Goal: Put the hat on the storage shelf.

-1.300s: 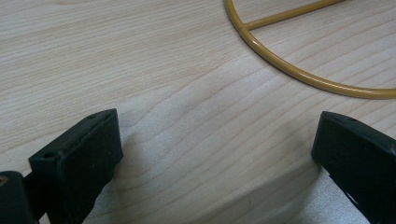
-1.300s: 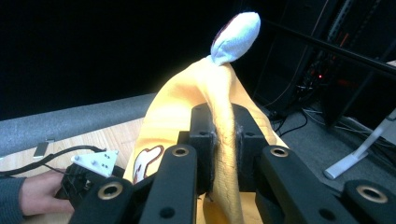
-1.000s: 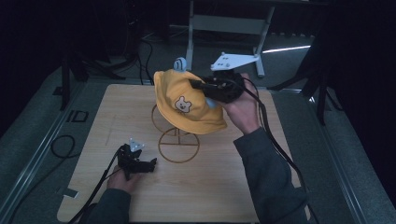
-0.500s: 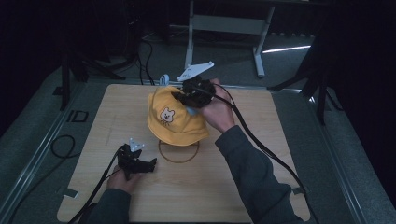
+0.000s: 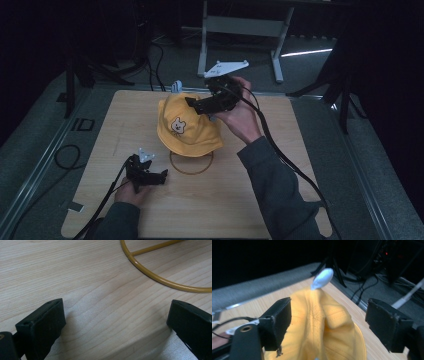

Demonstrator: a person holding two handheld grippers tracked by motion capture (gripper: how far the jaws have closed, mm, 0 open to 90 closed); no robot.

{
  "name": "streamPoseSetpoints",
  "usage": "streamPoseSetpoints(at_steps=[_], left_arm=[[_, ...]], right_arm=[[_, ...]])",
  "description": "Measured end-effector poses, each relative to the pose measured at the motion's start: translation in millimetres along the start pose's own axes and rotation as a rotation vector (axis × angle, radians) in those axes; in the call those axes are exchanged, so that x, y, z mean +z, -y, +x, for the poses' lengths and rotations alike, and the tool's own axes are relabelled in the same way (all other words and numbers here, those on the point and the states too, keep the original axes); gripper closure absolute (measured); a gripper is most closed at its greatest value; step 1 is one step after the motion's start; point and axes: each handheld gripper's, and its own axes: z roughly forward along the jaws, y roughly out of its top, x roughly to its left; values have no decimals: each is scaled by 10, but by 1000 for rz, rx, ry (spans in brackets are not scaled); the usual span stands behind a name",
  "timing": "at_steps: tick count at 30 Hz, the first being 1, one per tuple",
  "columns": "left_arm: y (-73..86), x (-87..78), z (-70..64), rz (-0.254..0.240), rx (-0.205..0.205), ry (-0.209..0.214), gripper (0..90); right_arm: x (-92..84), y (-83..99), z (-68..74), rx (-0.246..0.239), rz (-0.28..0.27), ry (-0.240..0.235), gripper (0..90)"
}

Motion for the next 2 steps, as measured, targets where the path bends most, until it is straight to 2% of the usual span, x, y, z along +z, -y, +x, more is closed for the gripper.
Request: streamPoseSetpoints(at_steps=[2], left_arm=[[0,0,0,0,0,0,19]], right_arm=[[-30,-4,-1,3,-3,6,183]])
